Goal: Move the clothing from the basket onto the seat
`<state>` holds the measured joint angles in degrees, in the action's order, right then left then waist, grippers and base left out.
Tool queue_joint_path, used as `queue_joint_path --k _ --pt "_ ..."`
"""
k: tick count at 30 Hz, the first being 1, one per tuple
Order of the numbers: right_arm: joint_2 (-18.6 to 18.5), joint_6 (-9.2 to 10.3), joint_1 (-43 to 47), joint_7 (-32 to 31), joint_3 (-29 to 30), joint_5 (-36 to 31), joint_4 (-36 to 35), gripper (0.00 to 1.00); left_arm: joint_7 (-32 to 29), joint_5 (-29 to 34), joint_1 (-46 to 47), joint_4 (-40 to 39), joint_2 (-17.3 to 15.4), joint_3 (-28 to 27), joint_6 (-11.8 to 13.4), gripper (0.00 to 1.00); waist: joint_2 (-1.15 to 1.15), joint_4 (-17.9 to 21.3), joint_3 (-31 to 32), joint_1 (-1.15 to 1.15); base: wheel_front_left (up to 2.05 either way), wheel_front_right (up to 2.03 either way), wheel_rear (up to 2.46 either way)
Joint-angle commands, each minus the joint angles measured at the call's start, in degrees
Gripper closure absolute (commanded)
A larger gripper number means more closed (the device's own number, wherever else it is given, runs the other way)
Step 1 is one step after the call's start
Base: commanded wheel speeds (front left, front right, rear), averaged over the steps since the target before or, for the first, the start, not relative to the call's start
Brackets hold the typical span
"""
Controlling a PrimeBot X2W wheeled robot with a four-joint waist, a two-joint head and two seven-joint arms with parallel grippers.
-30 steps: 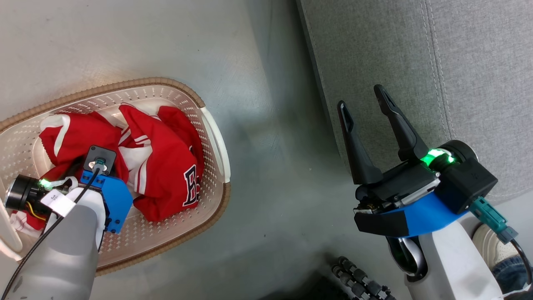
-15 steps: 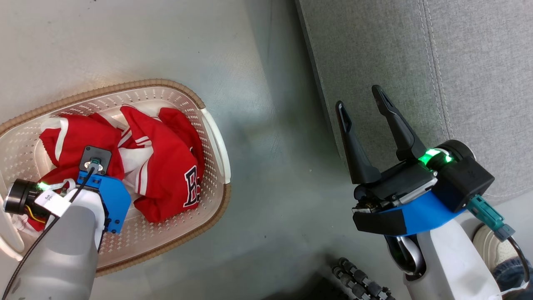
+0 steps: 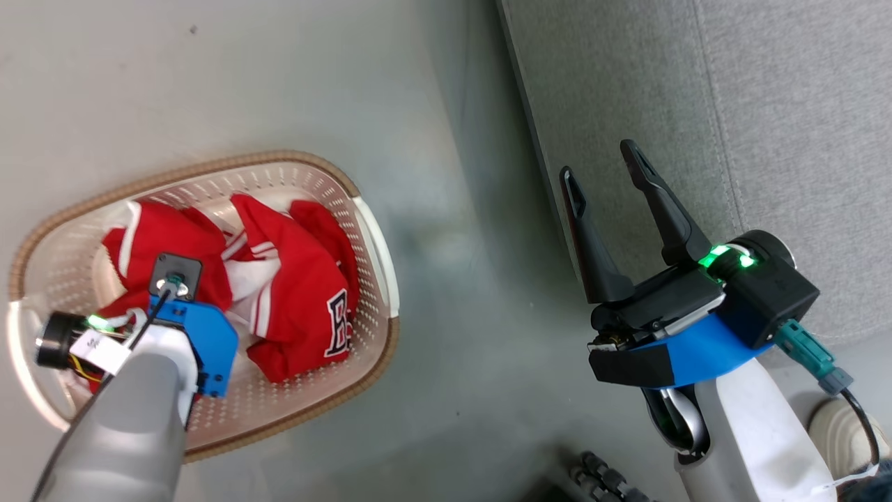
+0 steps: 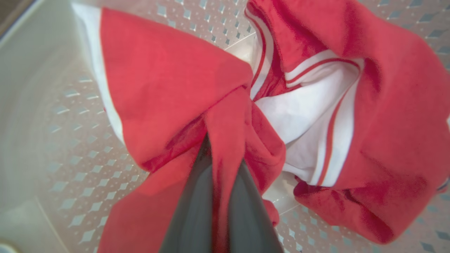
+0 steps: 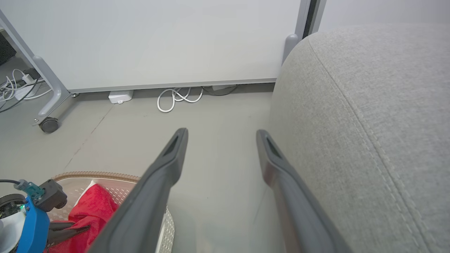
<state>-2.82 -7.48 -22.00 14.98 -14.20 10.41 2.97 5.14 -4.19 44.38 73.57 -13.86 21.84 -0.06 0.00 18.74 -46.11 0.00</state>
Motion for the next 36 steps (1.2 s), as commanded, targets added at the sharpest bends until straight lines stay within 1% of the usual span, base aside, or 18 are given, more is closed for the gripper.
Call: queue_joint_path --k 1,7,11,16,20,23,26,30,36 --pt "-0.13 -0.03 -0.53 0.31 0.11 -0.25 0.32 0.0 0.61 -0.64 -0.63 0.06 0.38 -0.34 -0.43 1.0 0.0 -1.08 2.15 0.0 0.0 0.0 0.0" --pt "-0.13 -0.03 0.99 0.31 -0.02 -1.27 2.07 0.0 3.23 -3.7 -3.02 0.1 3.43 -1.91 -1.6 1.0 0.0 -3.74 8.96 0.0 0.0 0.0 0.0" --pt "-0.14 -0.03 1.73 0.31 -0.18 -1.78 3.24 0.0 5.78 -5.14 -5.01 0.19 2.64 -2.36 -3.96 1.0 0.0 -5.0 13.37 0.0 0.0 0.0 0.0" --pt "-0.17 -0.03 3.66 0.31 0.32 -2.65 5.23 0.0 8.22 -6.26 -7.2 0.18 4.33 -1.9 -5.59 1.0 0.0 -7.03 19.61 0.0 0.0 0.0 0.0" --pt "-0.16 -0.03 5.67 0.32 1.17 -3.42 7.18 0.0 9.05 -6.28 -8.02 0.14 7.63 -0.81 -5.93 1.0 0.0 -9.15 24.61 0.0 0.0 0.0 0.0" --pt "-0.15 -0.03 7.23 0.31 1.72 -3.8 8.41 0.0 9.36 -6.28 -8.89 -0.5 9.25 0.34 -6.2 1.0 0.0 -10.7 28.2 0.0 0.0 0.0 0.0" --pt "-0.15 -0.03 8.74 0.31 1.8 -3.99 9.3 0.0 9.74 -6.66 -9.36 -1.91 10.34 1.26 -6.54 1.0 0.0 -12.03 31.29 0.0 0.0 0.0 0.0" --pt "-0.15 -0.03 10.09 0.07 1.83 -4.02 9.92 0.0 9.81 -7.77 -10.3 -4.63 10.89 2.7 -6.95 1.0 0.0 -13.34 34.74 0.0 0.0 0.0 0.0" --pt "-0.15 -0.03 11.86 -0.8 1.94 -3.67 10.09 0.0 9.94 -12.32 -11.98 -13.62 10.97 7.68 -7.42 1.0 0.0 -14.66 38.3 0.0 0.0 0.0 0.0"
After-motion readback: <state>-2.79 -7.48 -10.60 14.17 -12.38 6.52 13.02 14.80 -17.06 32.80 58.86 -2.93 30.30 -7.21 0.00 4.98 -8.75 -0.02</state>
